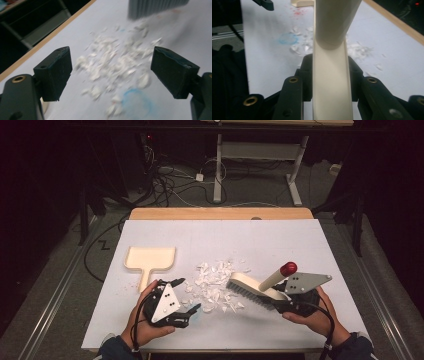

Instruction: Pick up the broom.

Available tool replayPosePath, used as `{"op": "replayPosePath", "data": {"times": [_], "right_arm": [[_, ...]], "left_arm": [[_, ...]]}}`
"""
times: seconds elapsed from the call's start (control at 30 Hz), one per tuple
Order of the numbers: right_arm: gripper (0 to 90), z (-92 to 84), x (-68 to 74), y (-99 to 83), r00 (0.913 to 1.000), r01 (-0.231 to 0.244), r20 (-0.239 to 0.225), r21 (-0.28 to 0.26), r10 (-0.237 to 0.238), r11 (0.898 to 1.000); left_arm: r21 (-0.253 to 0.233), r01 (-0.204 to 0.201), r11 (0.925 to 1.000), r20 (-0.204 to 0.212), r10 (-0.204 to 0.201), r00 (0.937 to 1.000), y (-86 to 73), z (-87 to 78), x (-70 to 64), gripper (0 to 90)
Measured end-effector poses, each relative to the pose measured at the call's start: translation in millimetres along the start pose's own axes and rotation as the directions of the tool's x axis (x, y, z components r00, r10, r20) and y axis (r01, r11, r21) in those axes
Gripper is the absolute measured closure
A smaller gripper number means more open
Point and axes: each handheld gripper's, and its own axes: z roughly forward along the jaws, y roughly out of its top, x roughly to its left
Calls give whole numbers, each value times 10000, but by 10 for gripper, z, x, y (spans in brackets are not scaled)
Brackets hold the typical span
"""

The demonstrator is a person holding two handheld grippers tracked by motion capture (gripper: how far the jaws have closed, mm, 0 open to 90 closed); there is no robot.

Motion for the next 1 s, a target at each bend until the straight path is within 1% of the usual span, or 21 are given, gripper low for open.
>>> {"op": "replayPosePath", "data": {"times": [0.03,0.07,0.1,0.13,0.23,0.27,0.33,0.37,0.4,0.43,0.5,0.6,0.63,0.7,0.77,0.8,0.83,0.87,0.93,0.97,1.0], "right_arm": [[681,0,0,0,10000,0,0,0,0,10000],[680,-27,-42,-7,9997,-178,173,-15,179,9998],[680,-39,-61,-13,9992,-281,267,-48,283,9996],[680,-39,-61,-13,9992,-281,267,-48,283,9996],[681,-71,-116,-32,9968,-522,595,-101,527,9986],[681,-93,-153,-42,9930,-701,940,-136,711,9974],[681,-118,-198,-58,9892,-820,1202,-216,840,9964],[681,-129,-222,-66,9870,-852,1347,-238,877,9961],[681,-129,-222,-66,9870,-852,1347,-238,877,9961],[681,-144,-267,-85,9806,-999,1669,-259,1028,9947],[681,-147,-296,-96,9776,-1061,1800,-251,1088,9940],[681,-138,-409,-144,9658,-1334,2221,-167,1338,9909],[681,-138,-409,-144,9658,-1334,2221,-167,1338,9909],[681,-101,-484,-175,9553,-1421,2630,79,1350,9898],[681,-65,-540,-195,9465,-1461,2938,211,1335,9891],[681,-65,-540,-195,9465,-1461,2938,211,1335,9891],[681,-21,-613,-214,9377,-1647,3152,318,1465,9858],[681,-21,-613,-214,9377,-1647,3152,318,1465,9858],[682,34,-692,-230,9254,-1702,3509,474,1431,9843],[682,65,-744,-239,9233,-1761,3550,527,1464,9830],[682,146,-844,-254,9150,-1866,3743,614,1507,9805]], "left_arm": [[0,0,10000,0,0,10000,0,0,0,167],[111,220,9997,-444,-215,9988,-103,-50,34,167],[185,317,9993,-606,-305,9977,-153,-73,50,167],[185,317,9993,-606,-305,9977,-153,-73,50,167],[428,587,9974,-841,-549,9949,-293,-132,84,167],[475,676,9966,-934,-629,9936,-333,-150,91,167],[596,1032,9929,-1153,-958,9887,-451,-212,109,167],[596,1032,9929,-1153,-958,9887,-451,-212,109,167],[598,1224,9907,-1160,-1149,9866,-491,-232,114,167],[654,1530,9861,-1259,-1439,9816,-568,-266,120,167],[652,1550,9858,-1328,-1453,9804,-601,-275,127,167],[886,1548,9840,-1504,-1404,9786,-667,-300,122,167],[851,1662,9824,-1527,-1520,9765,-680,-308,123,167],[780,1935,9780,-1500,-1804,9721,-695,-326,124,167],[888,1867,9784,-1612,-1708,9720,-705,-323,119,167],[929,1704,9810,-1625,-1539,9746,-711,-317,127,167],[1039,1837,9775,-1583,-1660,9733,-719,-310,117,167],[1101,1840,9767,-1562,-1659,9737,-723,-304,117,167],[1116,1846,9765,-1529,-1667,9741,-726,-296,115,167],[1119,1847,9764,-1529,-1668,9741,-727,-294,116,167],[1088,1876,9762,-1506,-1704,9738,-730,-293,121,167]]}}
